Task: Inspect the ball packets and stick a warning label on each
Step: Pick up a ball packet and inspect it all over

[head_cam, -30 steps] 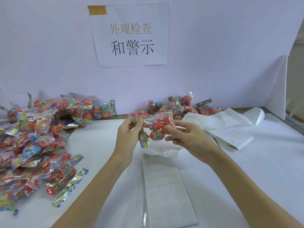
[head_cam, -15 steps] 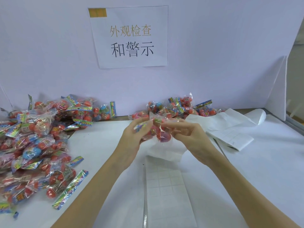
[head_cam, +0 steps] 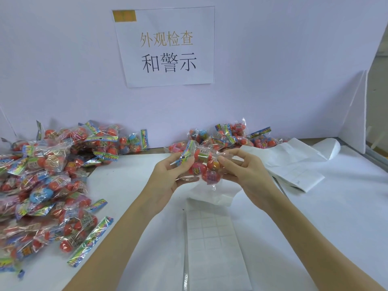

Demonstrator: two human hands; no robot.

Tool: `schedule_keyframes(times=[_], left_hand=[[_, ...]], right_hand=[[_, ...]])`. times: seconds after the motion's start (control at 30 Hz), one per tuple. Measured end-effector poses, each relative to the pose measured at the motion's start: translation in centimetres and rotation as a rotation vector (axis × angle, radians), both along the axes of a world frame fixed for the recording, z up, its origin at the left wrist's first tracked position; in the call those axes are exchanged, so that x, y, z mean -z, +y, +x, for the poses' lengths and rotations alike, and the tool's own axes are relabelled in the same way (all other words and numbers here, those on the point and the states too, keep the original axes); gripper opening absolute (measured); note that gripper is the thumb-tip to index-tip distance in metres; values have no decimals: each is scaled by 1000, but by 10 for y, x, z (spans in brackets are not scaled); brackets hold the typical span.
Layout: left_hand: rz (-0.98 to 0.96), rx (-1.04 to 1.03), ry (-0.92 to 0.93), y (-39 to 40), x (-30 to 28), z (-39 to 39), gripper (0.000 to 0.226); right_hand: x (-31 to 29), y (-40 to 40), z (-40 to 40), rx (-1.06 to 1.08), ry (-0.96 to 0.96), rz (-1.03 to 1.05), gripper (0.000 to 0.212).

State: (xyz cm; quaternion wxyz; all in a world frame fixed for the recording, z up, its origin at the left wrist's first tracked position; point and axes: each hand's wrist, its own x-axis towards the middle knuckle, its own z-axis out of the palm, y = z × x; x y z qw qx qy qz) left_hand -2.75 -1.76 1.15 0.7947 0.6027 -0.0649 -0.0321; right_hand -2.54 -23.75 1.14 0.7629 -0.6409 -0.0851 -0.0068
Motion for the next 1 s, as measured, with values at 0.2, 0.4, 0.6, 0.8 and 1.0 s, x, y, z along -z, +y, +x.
schedule_keyframes(times=[0.2, 0.4, 0.6, 0.8, 1.0], left_hand=[[87, -192, -18, 1, -1, 0, 9], [82, -250, -55, 2, -3, 0, 19], [221, -290, -122, 3, -1, 2, 10], [277, -295, -170, 2, -3, -1, 15], [283, -291, -173, 5, -3, -1, 14]], right_hand=[[-1, 2, 0, 13, 31, -30, 8], [-2, 5, -4, 12, -47, -51, 21], [-4, 8, -7, -10, -112, -114, 36], [-2, 7, -8, 2, -188, -157, 9], [-3, 11, -9, 55, -246, -186, 8]])
